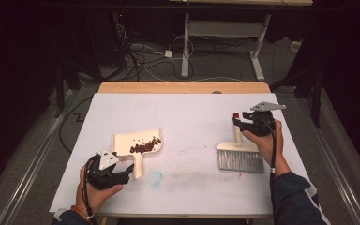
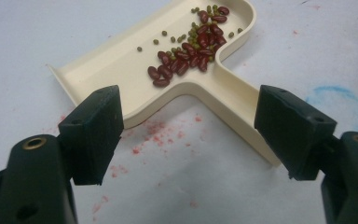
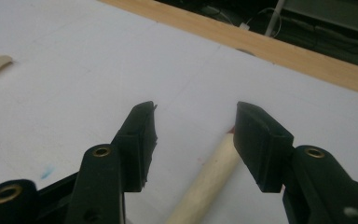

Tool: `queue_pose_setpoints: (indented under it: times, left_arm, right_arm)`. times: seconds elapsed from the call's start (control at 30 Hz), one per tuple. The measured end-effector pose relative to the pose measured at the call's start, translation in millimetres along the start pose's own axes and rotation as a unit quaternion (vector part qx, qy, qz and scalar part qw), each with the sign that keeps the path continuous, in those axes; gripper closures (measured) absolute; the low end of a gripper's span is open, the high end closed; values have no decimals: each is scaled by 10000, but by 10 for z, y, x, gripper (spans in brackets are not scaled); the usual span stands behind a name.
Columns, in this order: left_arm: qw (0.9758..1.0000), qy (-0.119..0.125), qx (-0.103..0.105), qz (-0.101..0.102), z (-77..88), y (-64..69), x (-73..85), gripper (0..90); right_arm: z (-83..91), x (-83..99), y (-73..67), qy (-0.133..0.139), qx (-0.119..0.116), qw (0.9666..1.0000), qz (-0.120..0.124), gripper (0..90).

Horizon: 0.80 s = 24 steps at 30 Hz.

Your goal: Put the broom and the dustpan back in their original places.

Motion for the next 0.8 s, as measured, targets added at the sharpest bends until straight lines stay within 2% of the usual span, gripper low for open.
queue_pose_setpoints:
  times: [0.1,0.2,0.23,0.33,0.53,0.63,0.8]
  left_arm:
    - [9998,-113,-119,-75,-11,-58,41,297]
    - [9985,-334,-393,-164,-88,-130,63,353]
    - [9977,-416,-495,-180,-120,-157,63,399]
    - [9966,-536,-626,10,-210,-246,38,457]
    - [9961,-547,-677,161,-314,-360,-16,477]
    - [9965,-537,-598,239,-337,-397,-19,475]
    - [9982,-364,-475,75,-253,-335,-21,414]
  right_arm:
    - [48,7,-48,138,-29,9999,18,490]
    - [102,14,-93,227,-30,9997,107,491]
    - [119,20,-108,242,-10,9996,143,493]
    - [160,30,-142,280,-19,9994,211,493]
    - [194,31,-186,265,-105,9992,266,489]
    - [207,34,-199,263,-116,9991,304,486]
    - [270,36,-213,362,-114,9988,319,479]
Point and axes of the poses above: each handheld gripper's, and its own axes: z roughly backward along the jaws, x roughly out of its underside, y roughly to its right, the point moved 1 cm from there along -z, roughly forward along the jaws, and after that the axes turned 8 degrees about -y, right-handed, at the moved point
